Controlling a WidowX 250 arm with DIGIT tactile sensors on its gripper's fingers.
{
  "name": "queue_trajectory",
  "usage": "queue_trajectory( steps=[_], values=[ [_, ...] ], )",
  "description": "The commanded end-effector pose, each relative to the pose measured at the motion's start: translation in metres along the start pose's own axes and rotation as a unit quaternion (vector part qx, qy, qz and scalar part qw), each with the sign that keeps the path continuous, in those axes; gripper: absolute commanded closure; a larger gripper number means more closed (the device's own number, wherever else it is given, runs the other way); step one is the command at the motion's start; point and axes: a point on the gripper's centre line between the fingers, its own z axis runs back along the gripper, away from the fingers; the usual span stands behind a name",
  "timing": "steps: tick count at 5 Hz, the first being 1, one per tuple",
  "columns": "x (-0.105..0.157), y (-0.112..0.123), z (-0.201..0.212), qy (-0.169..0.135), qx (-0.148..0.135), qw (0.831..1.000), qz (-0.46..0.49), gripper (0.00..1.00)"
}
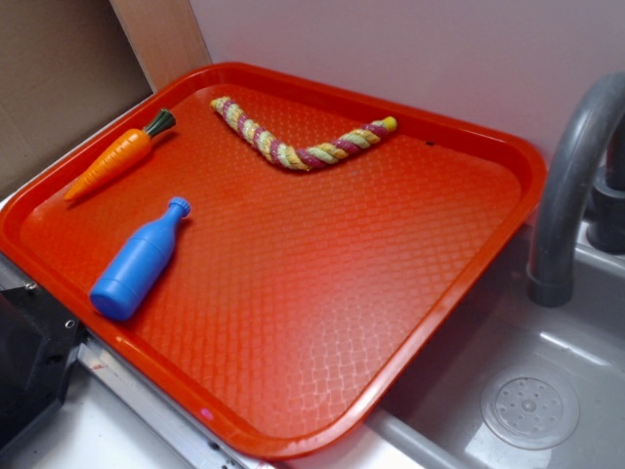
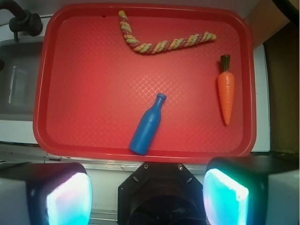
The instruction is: Grab the blue bottle.
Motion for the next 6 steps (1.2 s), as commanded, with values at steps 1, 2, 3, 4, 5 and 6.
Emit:
queue_trajectory(
  steps=[1, 2, 3, 4, 5, 6],
  values=[
    [0.0, 0.0, 0.0, 0.0, 0.0, 1.0, 0.0, 0.0],
    [0.005, -0.005, -0.01, -0.004, -0.014, 1.0, 0.009, 0.0],
    [0.015, -0.009, -0.027, 0.007, -0.02, 0.999, 0.032, 0.0],
    [0.025, -0.008, -0.054, 0.034, -0.012, 0.997, 0.073, 0.0],
    [0.026, -0.008, -0.097, 0.072, 0.018, 0.992, 0.105, 0.0],
    [0.012, -0.016, -0.129, 0.091, 0.059, 0.99, 0.089, 0.0]
  ],
)
